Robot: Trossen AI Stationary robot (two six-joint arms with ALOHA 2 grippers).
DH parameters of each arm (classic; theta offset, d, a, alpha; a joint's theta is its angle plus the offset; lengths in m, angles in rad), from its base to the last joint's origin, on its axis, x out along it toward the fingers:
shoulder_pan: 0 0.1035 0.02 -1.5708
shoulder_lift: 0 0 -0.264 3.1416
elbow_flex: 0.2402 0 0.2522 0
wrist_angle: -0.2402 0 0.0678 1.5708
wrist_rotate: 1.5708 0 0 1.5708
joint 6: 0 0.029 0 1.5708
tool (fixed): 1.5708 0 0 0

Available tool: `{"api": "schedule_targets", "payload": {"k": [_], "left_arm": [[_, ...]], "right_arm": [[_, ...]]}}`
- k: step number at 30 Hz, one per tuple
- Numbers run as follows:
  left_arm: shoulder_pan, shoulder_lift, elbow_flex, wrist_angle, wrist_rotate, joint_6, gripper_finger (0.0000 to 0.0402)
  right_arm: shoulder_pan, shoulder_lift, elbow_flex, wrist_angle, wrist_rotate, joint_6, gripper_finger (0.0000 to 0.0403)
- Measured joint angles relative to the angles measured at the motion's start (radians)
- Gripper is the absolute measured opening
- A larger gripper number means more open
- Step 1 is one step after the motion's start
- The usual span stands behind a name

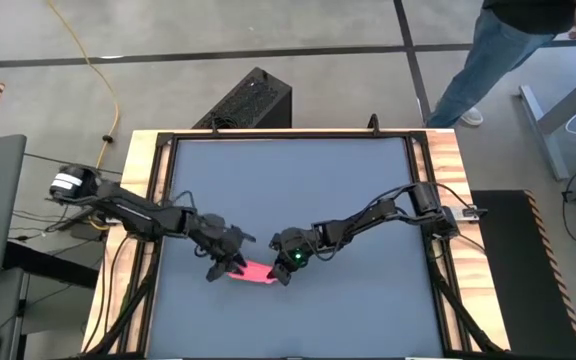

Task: Roll towel
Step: Roll the pink towel

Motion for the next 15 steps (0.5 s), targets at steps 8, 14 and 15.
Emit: {"api": "schedule_targets", "payload": {"k": [8, 14, 15], "left_arm": [[0.007, 0.215, 0.003, 0.145, 0.037, -0.032, 0.0128], [0.024, 0.268, 0.003, 0.214, 0.046, -0.047, 0.0128], [0.025, 0.268, 0.003, 0.214, 0.045, -0.046, 0.0128]], "right_arm": [[0.000, 0.000, -0.001, 0.008, 0.005, 0.017, 0.0045], [-0.013, 0.001, 0.008, 0.028, -0.018, 0.093, 0.0088], [-0.022, 0.002, 0.009, 0.025, -0.027, 0.118, 0.0099]]}}
